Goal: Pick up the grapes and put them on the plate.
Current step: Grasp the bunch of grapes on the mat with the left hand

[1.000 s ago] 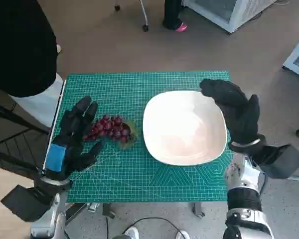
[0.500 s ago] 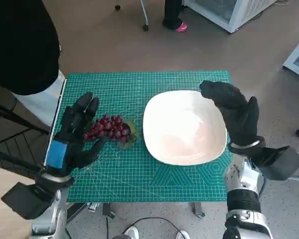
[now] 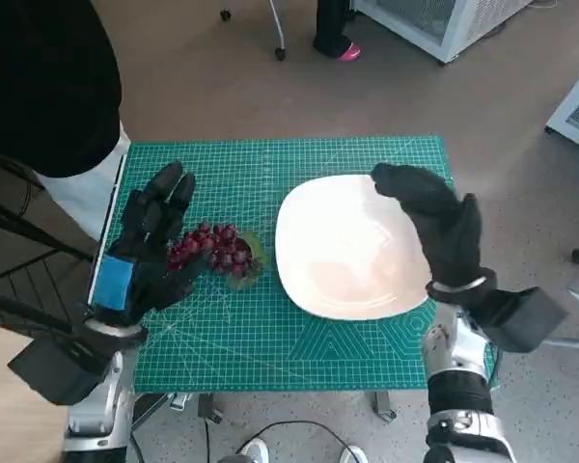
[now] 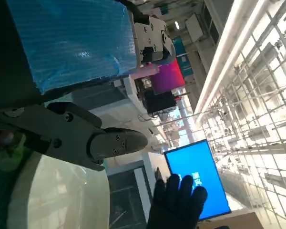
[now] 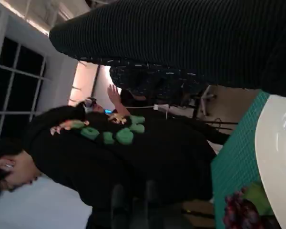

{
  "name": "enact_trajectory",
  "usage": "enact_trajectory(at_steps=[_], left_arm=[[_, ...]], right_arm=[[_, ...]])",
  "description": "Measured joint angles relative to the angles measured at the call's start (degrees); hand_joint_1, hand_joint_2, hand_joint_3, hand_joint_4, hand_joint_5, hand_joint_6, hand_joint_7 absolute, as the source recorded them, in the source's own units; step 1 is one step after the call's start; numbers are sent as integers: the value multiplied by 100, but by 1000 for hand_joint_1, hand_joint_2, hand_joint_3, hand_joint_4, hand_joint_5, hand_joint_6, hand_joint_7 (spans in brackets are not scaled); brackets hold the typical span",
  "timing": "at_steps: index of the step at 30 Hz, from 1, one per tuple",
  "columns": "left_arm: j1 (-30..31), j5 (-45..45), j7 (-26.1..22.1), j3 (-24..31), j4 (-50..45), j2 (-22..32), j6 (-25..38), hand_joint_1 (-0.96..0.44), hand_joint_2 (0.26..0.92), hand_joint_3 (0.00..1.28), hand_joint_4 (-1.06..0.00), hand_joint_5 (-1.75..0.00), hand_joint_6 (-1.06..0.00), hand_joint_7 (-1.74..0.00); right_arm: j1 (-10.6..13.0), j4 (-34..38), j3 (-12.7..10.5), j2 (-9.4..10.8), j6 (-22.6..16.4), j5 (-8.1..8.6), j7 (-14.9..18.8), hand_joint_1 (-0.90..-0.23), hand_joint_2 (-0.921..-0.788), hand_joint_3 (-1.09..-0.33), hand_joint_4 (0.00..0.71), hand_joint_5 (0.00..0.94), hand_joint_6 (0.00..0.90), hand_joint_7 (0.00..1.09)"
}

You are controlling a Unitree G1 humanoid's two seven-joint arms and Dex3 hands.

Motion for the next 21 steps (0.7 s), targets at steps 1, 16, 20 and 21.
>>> enact_trajectory(at_steps=[1,16,20,21], left_arm=[[-24,0,-2,0,22,0,-5,-354,921,363,-171,-8,-9,-470],[-263,0,-148,2,392,4,-207,-385,921,348,-179,-7,-25,-462],[-276,-1,-186,4,431,13,-214,-388,921,346,-180,-7,-29,-459],[-276,-1,-194,5,435,15,-214,-389,921,346,-180,-7,-30,-457]], right_arm=[[2,0,17,4,0,-15,-18,-526,-921,-572,383,2,467,3],[119,-106,235,54,7,-136,-197,-510,-921,-586,385,2,465,2],[147,-151,270,54,11,-136,-230,-512,-921,-587,384,1,464,1],[152,-159,275,54,14,-135,-235,-512,-921,-587,384,1,464,1]])
